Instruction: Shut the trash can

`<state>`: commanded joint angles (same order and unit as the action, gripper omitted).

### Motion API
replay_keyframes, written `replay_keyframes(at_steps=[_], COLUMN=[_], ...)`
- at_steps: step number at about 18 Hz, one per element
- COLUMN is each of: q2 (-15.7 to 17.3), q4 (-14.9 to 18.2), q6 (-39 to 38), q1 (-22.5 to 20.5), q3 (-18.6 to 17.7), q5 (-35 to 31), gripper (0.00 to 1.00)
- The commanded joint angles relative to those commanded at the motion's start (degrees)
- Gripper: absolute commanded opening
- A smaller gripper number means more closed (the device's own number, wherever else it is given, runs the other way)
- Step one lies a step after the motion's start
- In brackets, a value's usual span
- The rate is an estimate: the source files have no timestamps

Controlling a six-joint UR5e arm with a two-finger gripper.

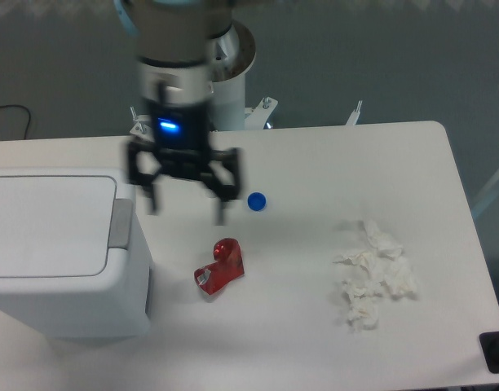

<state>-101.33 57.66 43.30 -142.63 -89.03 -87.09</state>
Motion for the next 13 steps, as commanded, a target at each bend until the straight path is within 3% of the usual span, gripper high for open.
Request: replay_keyframes(at_steps=[5, 10, 13], q2=[-5.62, -10.55, -14.15], q4=[0.0, 0.53, 0.35], q6=[14.07, 29.54, 31.23], q1=[-7.47, -12.05, -13.11], q3=[1.66, 1.49, 2.98], q5=[-0.88, -4.83, -5.1], gripper=[1.0, 1.0, 1.0])
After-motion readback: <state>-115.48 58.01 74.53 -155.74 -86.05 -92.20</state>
